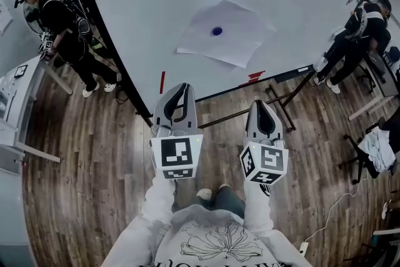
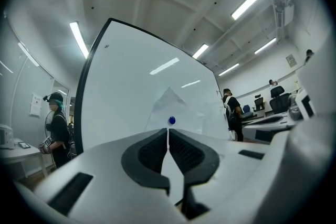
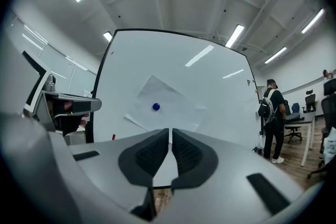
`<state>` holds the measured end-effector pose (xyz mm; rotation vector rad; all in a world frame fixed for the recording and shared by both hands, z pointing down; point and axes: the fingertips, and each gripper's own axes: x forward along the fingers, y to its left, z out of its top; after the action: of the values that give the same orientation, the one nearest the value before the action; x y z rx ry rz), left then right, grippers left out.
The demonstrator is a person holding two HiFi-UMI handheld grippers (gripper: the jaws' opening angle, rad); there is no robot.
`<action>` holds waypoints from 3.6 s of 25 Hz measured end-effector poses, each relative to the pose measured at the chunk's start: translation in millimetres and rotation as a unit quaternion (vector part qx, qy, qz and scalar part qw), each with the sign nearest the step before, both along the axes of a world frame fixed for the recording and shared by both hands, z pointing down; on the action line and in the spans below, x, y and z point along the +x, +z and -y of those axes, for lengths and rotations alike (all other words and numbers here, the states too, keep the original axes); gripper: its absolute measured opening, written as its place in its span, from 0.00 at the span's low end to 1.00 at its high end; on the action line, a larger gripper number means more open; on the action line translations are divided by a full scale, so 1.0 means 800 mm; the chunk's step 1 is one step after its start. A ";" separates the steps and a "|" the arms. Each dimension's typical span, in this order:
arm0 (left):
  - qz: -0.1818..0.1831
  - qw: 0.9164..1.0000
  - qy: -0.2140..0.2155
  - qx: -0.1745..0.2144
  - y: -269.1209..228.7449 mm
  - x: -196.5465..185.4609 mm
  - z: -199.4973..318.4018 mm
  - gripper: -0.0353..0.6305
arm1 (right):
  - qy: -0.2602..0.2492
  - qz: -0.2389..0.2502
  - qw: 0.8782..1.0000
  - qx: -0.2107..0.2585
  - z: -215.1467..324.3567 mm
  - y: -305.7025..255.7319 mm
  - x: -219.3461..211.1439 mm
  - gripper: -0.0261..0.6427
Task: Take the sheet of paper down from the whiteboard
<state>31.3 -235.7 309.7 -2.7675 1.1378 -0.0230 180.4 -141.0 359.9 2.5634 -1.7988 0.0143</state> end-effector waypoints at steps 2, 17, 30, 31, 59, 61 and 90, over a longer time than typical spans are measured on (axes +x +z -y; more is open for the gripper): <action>0.001 1.000 -0.001 0.005 -0.007 0.009 0.009 0.07 | -0.012 -0.001 1.000 -0.004 0.016 0.002 0.005 0.05; 0.004 0.995 -0.059 0.074 -0.084 0.095 0.099 0.15 | -0.156 -0.033 0.987 0.028 0.161 -0.044 0.058 0.05; 0.088 0.988 -0.078 0.100 -0.111 0.160 0.138 0.28 | -0.276 -0.058 0.959 0.040 0.218 -0.060 0.063 0.07; 0.094 0.988 -0.075 0.098 -0.112 0.162 0.140 0.28 | -0.283 -0.059 0.957 0.040 0.220 -0.060 0.062 0.07; 0.188 0.981 -0.027 0.050 -0.106 0.163 0.158 0.06 | -0.261 -0.139 0.955 0.021 0.279 -0.071 0.019 0.24; 0.185 0.981 -0.026 0.047 -0.104 0.162 0.158 0.06 | -0.255 -0.132 0.958 0.021 0.282 -0.069 0.021 0.24; 0.133 0.985 -0.109 -0.013 -0.065 0.025 0.167 0.06 | -0.167 -0.080 0.980 0.077 0.267 -0.147 0.130 0.21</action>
<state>51.2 -369.4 257.8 -2.5465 1.3635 -0.4200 284.8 -354.5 242.3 2.2374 -2.2128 -0.3373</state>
